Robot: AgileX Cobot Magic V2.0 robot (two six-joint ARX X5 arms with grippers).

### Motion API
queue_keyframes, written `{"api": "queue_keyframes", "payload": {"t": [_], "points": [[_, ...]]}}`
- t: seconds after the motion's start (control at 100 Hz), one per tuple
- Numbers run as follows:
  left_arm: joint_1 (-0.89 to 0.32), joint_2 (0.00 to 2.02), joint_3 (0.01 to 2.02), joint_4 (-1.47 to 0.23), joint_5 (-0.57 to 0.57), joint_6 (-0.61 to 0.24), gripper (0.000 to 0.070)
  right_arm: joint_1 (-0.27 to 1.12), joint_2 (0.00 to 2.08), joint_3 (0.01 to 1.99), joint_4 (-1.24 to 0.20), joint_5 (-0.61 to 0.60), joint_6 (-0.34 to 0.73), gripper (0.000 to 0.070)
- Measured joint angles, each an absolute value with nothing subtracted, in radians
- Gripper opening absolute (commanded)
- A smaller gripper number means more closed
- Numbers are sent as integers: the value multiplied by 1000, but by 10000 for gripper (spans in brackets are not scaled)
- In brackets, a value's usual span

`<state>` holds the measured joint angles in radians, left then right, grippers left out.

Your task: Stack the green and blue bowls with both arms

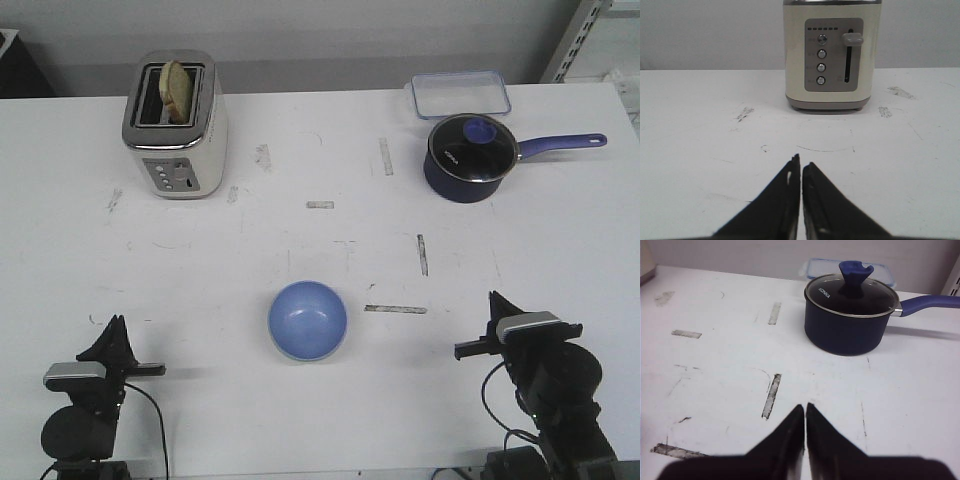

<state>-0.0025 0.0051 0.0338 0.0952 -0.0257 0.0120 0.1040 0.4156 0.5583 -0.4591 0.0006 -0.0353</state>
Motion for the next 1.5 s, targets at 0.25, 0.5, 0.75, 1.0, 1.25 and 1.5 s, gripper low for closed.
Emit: {"api": "queue_keyframes", "payload": {"t": [0.25, 0.5, 0.75, 1.0, 1.25, 1.5], "points": [[-2, 5, 34, 95, -26, 12, 1, 104, 416, 558, -459, 1, -35, 0], [-2, 5, 34, 95, -26, 12, 1, 104, 416, 558, -459, 1, -35, 0], [-2, 5, 34, 95, -26, 12, 1, 104, 416, 558, -458, 1, -36, 0], [-2, 5, 34, 95, -26, 12, 1, 45, 352, 472, -363, 0, -45, 0], [-2, 5, 34, 95, -26, 12, 1, -42, 218, 256, -264, 0, -45, 0], [-2, 5, 34, 94, -26, 12, 1, -46, 8, 89, -225, 0, -44, 0]]}}
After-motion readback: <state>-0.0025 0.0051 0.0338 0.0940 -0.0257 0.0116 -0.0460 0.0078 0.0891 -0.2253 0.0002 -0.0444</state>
